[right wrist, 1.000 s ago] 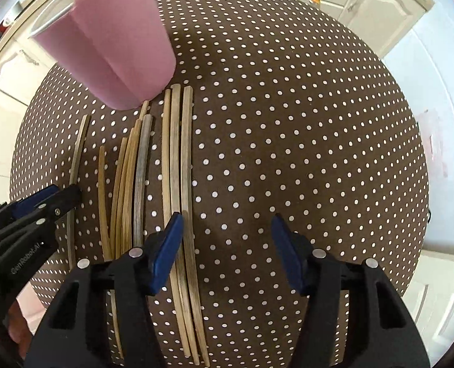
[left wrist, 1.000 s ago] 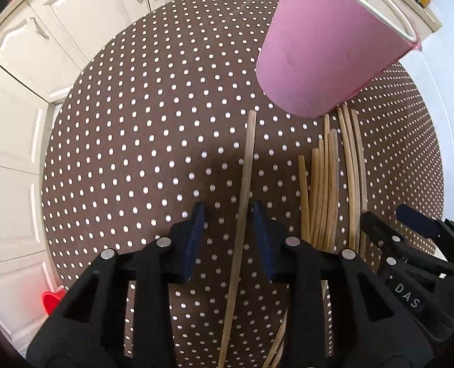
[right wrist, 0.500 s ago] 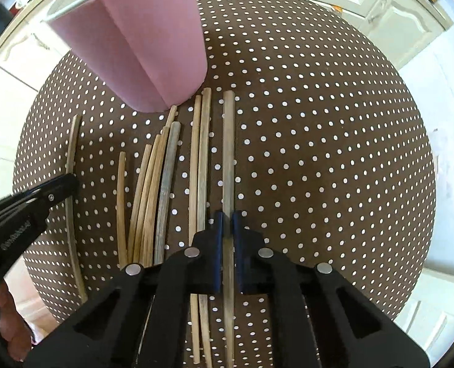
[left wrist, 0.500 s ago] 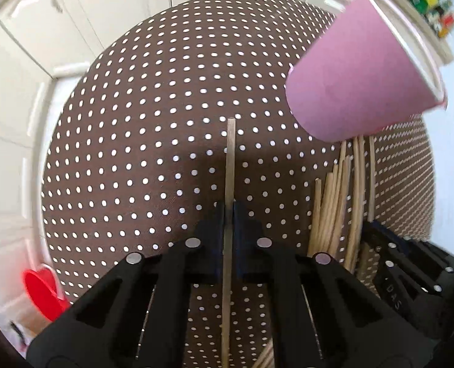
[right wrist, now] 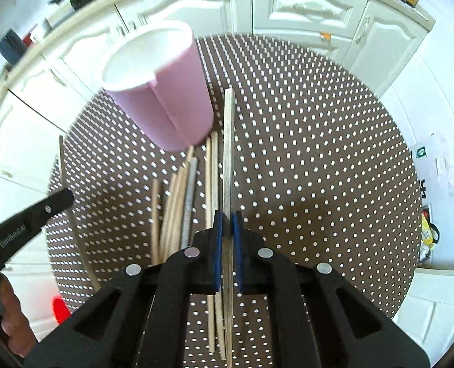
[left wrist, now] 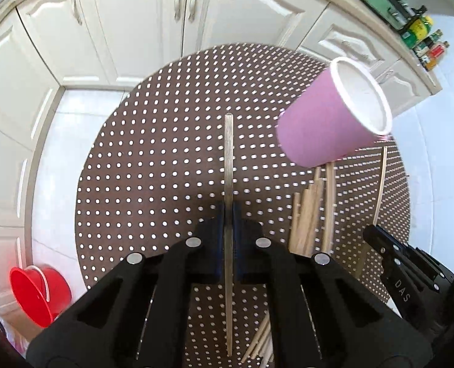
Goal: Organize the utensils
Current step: 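Lift the chopstick with the right tool and carry it over the pink cup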
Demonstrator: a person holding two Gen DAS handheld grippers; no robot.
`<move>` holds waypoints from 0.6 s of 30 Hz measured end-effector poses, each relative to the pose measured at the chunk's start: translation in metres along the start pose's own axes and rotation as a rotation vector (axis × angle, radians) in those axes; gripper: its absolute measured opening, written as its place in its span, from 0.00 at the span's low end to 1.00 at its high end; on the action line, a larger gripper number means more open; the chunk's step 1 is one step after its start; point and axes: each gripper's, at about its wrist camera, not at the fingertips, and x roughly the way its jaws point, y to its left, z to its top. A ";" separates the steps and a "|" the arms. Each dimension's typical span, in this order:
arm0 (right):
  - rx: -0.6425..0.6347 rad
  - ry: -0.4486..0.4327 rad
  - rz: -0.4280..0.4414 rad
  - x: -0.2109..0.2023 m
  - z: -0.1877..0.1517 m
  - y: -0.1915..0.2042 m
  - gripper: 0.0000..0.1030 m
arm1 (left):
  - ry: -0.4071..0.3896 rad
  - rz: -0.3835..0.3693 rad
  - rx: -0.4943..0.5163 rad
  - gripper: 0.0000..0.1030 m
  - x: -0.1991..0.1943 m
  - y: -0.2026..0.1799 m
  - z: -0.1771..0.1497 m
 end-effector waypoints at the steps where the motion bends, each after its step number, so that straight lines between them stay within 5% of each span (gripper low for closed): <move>1: 0.010 -0.025 0.018 -0.007 -0.002 -0.002 0.05 | -0.012 0.003 0.005 0.05 -0.003 -0.001 -0.004; 9: 0.066 -0.254 0.106 -0.063 -0.007 -0.009 0.05 | -0.145 0.026 -0.023 0.05 -0.059 -0.015 -0.016; 18: 0.040 -0.398 0.169 -0.107 -0.026 -0.026 0.04 | -0.287 0.007 0.013 0.05 -0.120 -0.038 -0.014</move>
